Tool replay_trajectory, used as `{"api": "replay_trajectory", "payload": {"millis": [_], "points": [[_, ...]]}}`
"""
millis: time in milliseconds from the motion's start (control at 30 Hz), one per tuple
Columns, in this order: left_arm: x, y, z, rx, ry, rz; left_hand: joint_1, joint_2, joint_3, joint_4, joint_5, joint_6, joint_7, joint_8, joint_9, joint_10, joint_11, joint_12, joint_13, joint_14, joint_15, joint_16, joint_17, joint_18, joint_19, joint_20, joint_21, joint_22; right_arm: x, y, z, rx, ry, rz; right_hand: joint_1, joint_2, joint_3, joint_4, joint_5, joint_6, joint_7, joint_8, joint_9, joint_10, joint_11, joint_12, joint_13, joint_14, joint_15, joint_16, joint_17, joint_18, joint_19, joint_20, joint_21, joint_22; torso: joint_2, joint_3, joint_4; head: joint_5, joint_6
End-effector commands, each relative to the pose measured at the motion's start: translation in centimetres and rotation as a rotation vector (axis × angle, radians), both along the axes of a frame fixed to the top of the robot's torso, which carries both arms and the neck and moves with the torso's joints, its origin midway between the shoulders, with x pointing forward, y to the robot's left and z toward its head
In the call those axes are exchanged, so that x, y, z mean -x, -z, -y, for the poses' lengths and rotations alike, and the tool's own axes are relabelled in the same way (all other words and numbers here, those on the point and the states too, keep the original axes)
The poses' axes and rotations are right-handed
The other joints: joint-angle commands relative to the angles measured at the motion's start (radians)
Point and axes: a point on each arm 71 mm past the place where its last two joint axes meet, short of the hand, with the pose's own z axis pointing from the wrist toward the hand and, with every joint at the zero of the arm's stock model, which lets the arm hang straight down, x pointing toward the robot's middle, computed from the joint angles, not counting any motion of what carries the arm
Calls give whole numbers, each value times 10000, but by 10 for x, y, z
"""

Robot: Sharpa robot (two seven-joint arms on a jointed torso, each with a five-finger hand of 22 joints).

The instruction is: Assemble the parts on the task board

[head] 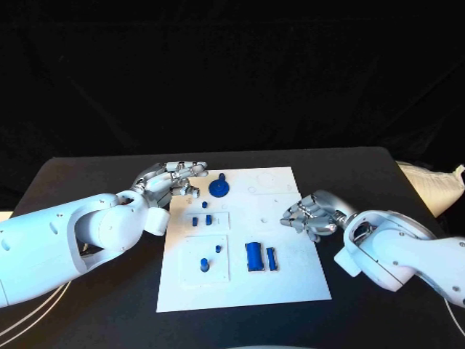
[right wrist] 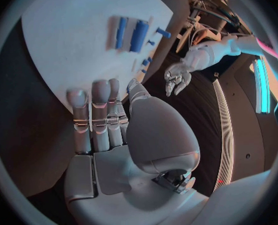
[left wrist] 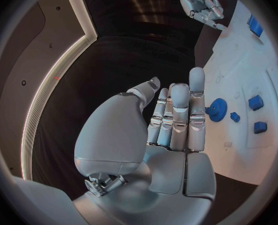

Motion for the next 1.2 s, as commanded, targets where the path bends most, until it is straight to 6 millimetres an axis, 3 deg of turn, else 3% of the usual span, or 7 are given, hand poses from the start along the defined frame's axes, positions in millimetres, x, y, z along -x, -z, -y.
{"api": "replay_trajectory", "payload": {"millis": [33, 367, 500, 933, 967, 1067, 1200], "points": [[-6, -2, -4, 284, -489, 481, -43, 115, -67, -23, 34, 255, -175, 139, 28, 197, -183, 165, 32, -442, -74, -516, -730, 225, -204, -73, -160, -74, -21, -11, 10, -4027, 821, 146, 495, 100, 161, -84, -145, -203, 211, -47, -137, -542, 259, -1406, -1371, -601, 251, -1751, -1140, 190, -806, 215, -1893, -1486, -245, -47, 5, -68, 175], [-29, 8, -17, -59, -1654, 734, 84, 189, 147, -40, 32, 624, -207, -209, -47, 807, -86, -470, -83, -1527, 132, -5034, -2714, 130, -2022, 146, -2292, -1575, -80, -15, 22, -6892, 1500, 888, 1582, -112, 1132, -424, -411, -671, 547, -51, -1162, -689, 860, -3154, -6028, -2216, 1238, -6435, -4270, 101, -1657, 1066, -5895, -4583, -801, -99, 35, 16, 795], [-41, 12, -16, -285, -2126, 832, -156, -29, 42, 152, 39, -11, 38, -781, -87, 97, 347, -1198, -99, -2913, 957, -7194, -3630, -205, -4350, 775, -4242, -2913, -100, -11, 17, -7348, 1391, 1061, 1367, -165, 1270, -764, -453, -949, 553, -56, -1664, -1131, 1049, -3204, -7180, -2386, 1506, -7094, -5265, 229, -1799, 1409, -7089, -5606, -1036, -114, 51, 54, 985], [-62, 19, -2, -686, -2904, 1163, -21, 126, -438, 185, 49, 157, 153, -1005, -86, -226, 501, -1365, -109, -2772, 1258, -8996, -4536, 233, -5185, 1476, -4945, -4488, -129, 5, 5, -7375, 1044, 1190, 867, 111, 1580, -1339, -560, -569, 622, -56, -2307, -573, 924, -3212, -8232, -1070, 1168, -7049, -6337, 202, -94, 1127, -7797, -6819, -1359, -52, 115, 222, 1239], [-61, 22, -1, -694, -2584, 819, -4082, 362, -1534, -84, -723, -2886, -462, -1645, -736, -3386, -17, -1999, -727, -5686, 790, -9521, -4845, -428, -7301, 641, -5610, -5922, -130, 6, 9, -7020, 1627, 1100, -3432, 145, 1146, -1602, -1091, -3500, 37, -690, -2588, -3946, 493, -3869, -8848, -4720, 227, -7690, -6637, -449, -3398, 548, -8233, -7682, -1283, -85, 114, 183, 1177], [-59, 22, 0, -731, -2613, 835, -4612, 1143, -1723, -84, -723, -3282, -538, -1645, -736, -3880, -72, -1999, -727, -6060, 730, -9623, -5597, -429, -7537, 524, -5610, -6146, -128, 6, 9, -7047, 1664, 1127, -4147, 145, 1079, -2341, -1188, -3866, -46, -690, -3289, -4382, 434, -3869, -8848, -5232, 227, -7690, -7419, -449, -3820, 467, -8345, -7856, -1328, -50, 158, 174, 1215], [-54, 22, 2, -892, -2739, 907, -5922, 1143, -2090, -84, -723, -4256, -728, -1645, -736, -4910, -224, -1999, -727, -6988, 580, -9795, -5597, -551, -8194, 257, -5610, -6615, -123, 5, 4, -7161, 1825, 1239, -5552, 145, 938, -2341, -1373, -4796, -238, -690, -3289, -5459, 296, -3869, -8848, -6401, 227, -7690, -7419, -575, -4873, 276, -8495, -8143, -1462, 56, 289, 147, 1326]]}}
